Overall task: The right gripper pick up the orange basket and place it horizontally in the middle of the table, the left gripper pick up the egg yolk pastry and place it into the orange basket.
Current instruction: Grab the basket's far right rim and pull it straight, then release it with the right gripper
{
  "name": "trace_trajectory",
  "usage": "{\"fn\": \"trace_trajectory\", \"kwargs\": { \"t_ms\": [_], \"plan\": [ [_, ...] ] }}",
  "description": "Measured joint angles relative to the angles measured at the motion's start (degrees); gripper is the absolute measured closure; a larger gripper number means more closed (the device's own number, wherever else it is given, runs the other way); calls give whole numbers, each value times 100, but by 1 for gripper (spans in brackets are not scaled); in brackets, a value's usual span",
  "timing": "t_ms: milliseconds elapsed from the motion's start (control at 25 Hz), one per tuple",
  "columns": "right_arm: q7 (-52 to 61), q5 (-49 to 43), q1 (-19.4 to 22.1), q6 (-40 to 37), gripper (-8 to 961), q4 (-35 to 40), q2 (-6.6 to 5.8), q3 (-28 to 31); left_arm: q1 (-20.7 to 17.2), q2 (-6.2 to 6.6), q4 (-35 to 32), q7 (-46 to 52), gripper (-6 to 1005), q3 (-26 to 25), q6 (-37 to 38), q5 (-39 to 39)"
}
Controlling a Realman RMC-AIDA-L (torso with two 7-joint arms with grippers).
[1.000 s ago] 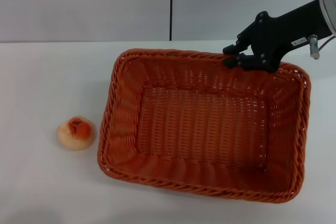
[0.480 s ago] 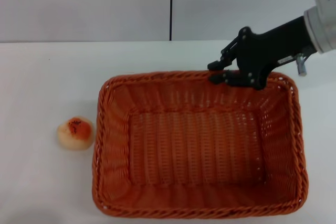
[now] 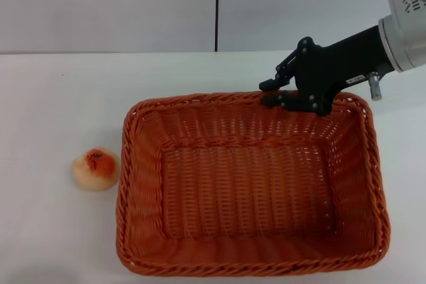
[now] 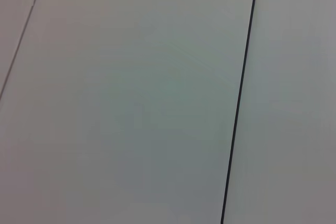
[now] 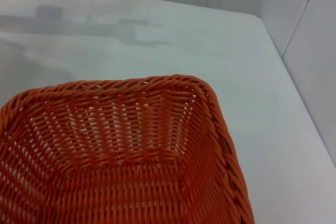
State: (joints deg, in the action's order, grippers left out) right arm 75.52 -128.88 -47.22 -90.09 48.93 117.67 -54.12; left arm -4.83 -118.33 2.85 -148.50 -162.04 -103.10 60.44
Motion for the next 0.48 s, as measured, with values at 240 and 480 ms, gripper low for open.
{"fn": "trace_trajectory", "kwargs": {
  "t_ms": [240, 480],
  "plan": [
    [-44, 63, 55, 186, 800, -1, 77, -24, -14, 2, -20, -18, 246, 4, 0, 13],
    [-52, 212, 177, 344, 621, 8, 113, -29, -9, 4, -10, -16, 249, 19, 3, 12]
  ]
}}
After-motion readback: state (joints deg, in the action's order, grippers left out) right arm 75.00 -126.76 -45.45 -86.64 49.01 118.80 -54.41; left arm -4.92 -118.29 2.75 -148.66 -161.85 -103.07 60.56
